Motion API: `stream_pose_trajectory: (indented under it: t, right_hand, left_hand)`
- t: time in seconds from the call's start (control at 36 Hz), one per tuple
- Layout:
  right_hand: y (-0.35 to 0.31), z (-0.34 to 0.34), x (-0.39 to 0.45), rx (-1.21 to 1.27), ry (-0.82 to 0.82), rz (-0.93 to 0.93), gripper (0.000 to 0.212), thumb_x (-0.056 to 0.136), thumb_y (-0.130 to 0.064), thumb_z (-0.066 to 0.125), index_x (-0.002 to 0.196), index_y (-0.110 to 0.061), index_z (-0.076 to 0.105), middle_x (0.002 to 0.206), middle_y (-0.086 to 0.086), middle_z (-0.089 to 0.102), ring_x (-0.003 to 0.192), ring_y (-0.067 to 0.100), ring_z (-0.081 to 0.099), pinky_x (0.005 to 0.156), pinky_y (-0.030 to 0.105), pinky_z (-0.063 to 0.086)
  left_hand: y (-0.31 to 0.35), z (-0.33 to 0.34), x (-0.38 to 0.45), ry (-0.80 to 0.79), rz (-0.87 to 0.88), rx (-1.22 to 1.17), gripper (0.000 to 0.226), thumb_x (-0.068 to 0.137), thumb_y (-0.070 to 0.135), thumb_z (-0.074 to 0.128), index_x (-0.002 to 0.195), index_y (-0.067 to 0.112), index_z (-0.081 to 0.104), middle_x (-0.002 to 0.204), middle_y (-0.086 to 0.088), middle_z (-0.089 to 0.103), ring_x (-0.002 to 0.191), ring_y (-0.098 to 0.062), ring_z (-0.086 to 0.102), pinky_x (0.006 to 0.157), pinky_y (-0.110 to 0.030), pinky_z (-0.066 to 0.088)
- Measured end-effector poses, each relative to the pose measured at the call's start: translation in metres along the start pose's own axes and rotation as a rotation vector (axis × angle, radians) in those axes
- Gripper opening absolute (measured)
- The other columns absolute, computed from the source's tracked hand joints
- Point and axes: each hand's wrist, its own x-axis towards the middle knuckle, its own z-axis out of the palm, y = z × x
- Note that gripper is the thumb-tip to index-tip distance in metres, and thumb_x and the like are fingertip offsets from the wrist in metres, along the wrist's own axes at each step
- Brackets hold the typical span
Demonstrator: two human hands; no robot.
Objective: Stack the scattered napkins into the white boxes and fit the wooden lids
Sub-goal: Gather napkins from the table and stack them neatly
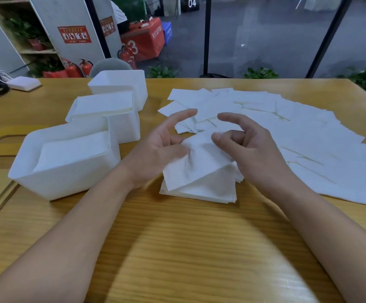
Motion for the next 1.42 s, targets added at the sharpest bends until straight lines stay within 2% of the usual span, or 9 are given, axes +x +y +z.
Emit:
stream_pose_trajectory:
  t: [0.08, 0.19, 0.56, 0.67, 0.75, 0.86, 1.06, 1.28, 1.42]
  right_hand:
    - [0.007, -0.004, 0.002, -0.025, -0.024, -0.008, 0.036, 0.099, -0.02, 0.077, 0.131, -0.035, 0.067, 0.075, 0.009, 0.059, 0.068, 0.021, 0.054, 0.066, 0.038, 0.043]
    - [0.009, -0.013, -0.001, -0.25, -0.138, 0.022, 0.047, 0.093, -0.014, 0.072, 0.132, -0.039, 0.062, 0.07, 0.005, 0.061, 0.065, 0.023, 0.056, 0.063, 0.038, 0.048]
    - [0.019, -0.021, -0.004, -0.58, -0.282, 0.037, 0.037, 0.085, -0.022, 0.078, 0.118, -0.036, 0.069, 0.071, -0.01, 0.064, 0.065, 0.007, 0.059, 0.065, 0.027, 0.05]
    - [0.024, -0.023, 0.001, -0.675, -0.17, -0.06, 0.026, 0.086, -0.041, 0.081, 0.109, -0.039, 0.07, 0.093, -0.014, 0.064, 0.082, 0.003, 0.059, 0.07, 0.024, 0.044]
    - [0.029, -0.022, 0.005, -0.743, -0.132, -0.139, 0.023, 0.093, -0.056, 0.072, 0.11, -0.041, 0.073, 0.119, -0.022, 0.062, 0.106, 0.001, 0.055, 0.093, 0.029, 0.044]
    - [0.032, -0.018, 0.004, -0.854, -0.214, -0.159, 0.036, 0.095, -0.07, 0.058, 0.109, -0.044, 0.077, 0.137, -0.025, 0.063, 0.129, 0.011, 0.048, 0.114, 0.045, 0.034]
    - [0.029, -0.014, 0.003, -0.916, -0.274, -0.164, 0.053, 0.095, -0.079, 0.047, 0.117, -0.039, 0.074, 0.142, -0.026, 0.062, 0.129, 0.013, 0.043, 0.112, 0.04, 0.028]
    - [0.036, -0.008, 0.004, -0.979, -0.358, -0.205, 0.07, 0.092, -0.088, 0.033, 0.125, -0.038, 0.067, 0.151, -0.019, 0.05, 0.128, 0.014, 0.039, 0.111, 0.04, 0.027]
    - [0.038, -0.003, 0.008, -0.923, -0.351, -0.216, 0.072, 0.092, -0.088, 0.035, 0.132, -0.036, 0.066, 0.149, -0.019, 0.047, 0.128, 0.011, 0.038, 0.117, 0.043, 0.027]
  left_hand:
    - [0.0, -0.002, 0.0, 0.0, -0.071, 0.094, 0.067, 0.108, 0.008, 0.064, 0.159, 0.047, 0.044, 0.106, -0.028, 0.075, 0.098, -0.055, 0.068, 0.089, -0.06, 0.05]
    - [-0.01, -0.014, 0.005, 0.163, -0.089, 0.169, 0.056, 0.098, 0.03, 0.08, 0.146, 0.049, 0.057, 0.072, -0.011, 0.051, 0.075, -0.032, 0.042, 0.083, -0.043, 0.036]
    - [-0.012, -0.011, 0.005, 0.195, -0.076, 0.591, 0.039, 0.096, 0.037, 0.081, 0.133, 0.038, 0.068, 0.079, 0.005, 0.072, 0.062, -0.004, 0.058, 0.071, -0.028, 0.049]
    - [-0.018, -0.011, 0.005, 0.227, -0.07, 0.648, 0.031, 0.094, 0.046, 0.082, 0.123, 0.041, 0.074, 0.091, 0.01, 0.071, 0.073, -0.008, 0.061, 0.074, -0.031, 0.055]
    - [-0.018, -0.012, 0.005, 0.229, -0.05, 0.659, 0.024, 0.095, 0.047, 0.08, 0.119, 0.042, 0.077, 0.097, 0.014, 0.07, 0.084, -0.012, 0.063, 0.08, -0.029, 0.056]
    - [-0.02, -0.008, 0.006, 0.146, -0.052, 0.712, 0.014, 0.097, 0.047, 0.078, 0.111, 0.044, 0.08, 0.101, 0.018, 0.072, 0.091, -0.007, 0.066, 0.078, -0.023, 0.053]
    - [-0.02, -0.005, 0.006, 0.051, -0.039, 0.646, 0.01, 0.098, 0.035, 0.081, 0.09, 0.04, 0.083, 0.097, 0.015, 0.074, 0.086, -0.009, 0.067, 0.075, -0.025, 0.049]
    - [-0.019, -0.005, 0.005, 0.002, -0.032, 0.618, 0.01, 0.096, 0.032, 0.083, 0.087, 0.038, 0.084, 0.096, 0.014, 0.076, 0.085, -0.01, 0.07, 0.077, -0.032, 0.056]
    - [-0.02, -0.003, 0.006, 0.068, -0.036, 0.639, 0.002, 0.096, 0.04, 0.081, 0.097, 0.038, 0.081, 0.086, 0.013, 0.073, 0.075, -0.003, 0.064, 0.07, -0.025, 0.052]
